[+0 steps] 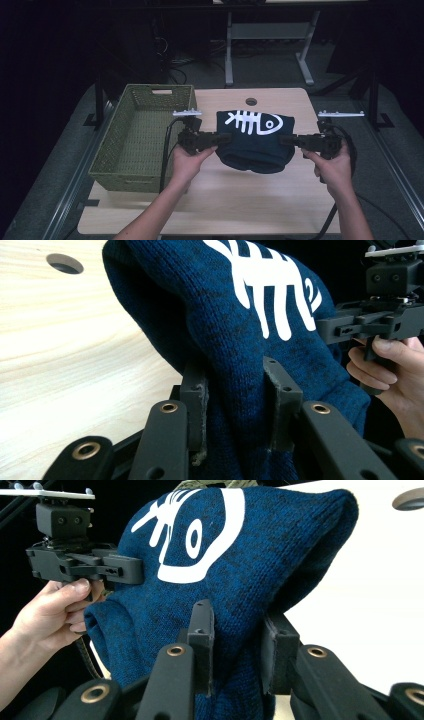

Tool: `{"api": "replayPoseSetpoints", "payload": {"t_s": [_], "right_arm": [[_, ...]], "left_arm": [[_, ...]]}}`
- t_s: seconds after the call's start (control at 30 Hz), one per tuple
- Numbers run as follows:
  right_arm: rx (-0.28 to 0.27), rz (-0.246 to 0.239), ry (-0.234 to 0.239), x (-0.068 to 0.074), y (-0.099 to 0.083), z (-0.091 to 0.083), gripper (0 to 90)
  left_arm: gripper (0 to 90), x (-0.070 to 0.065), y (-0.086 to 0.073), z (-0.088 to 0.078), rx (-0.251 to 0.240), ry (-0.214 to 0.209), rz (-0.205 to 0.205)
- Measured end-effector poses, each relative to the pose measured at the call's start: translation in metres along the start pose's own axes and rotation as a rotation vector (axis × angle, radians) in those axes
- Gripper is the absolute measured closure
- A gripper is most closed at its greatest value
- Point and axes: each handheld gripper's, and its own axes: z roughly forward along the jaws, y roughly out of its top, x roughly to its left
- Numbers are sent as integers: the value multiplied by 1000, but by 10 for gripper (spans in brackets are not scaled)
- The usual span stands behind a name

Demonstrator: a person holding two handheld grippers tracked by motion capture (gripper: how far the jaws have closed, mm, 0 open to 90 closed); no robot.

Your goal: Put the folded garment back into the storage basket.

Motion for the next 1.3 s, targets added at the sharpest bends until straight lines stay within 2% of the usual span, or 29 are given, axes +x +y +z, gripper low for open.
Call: {"api": "replayPoseSetpoints", "payload": {"t_s": [0.27,0.77,0.97,1.3], "right_arm": [[6,-9,18,11,11,10,710],[30,-28,17,29,22,28,710],[33,-28,21,41,25,34,710],[40,-61,29,57,33,46,710]], "left_arm": [[679,3,7,-17,-14,10,-1],[678,11,10,-40,-17,19,-7],[678,11,11,-55,-25,28,-2],[678,15,11,-76,-47,44,-7]]}}
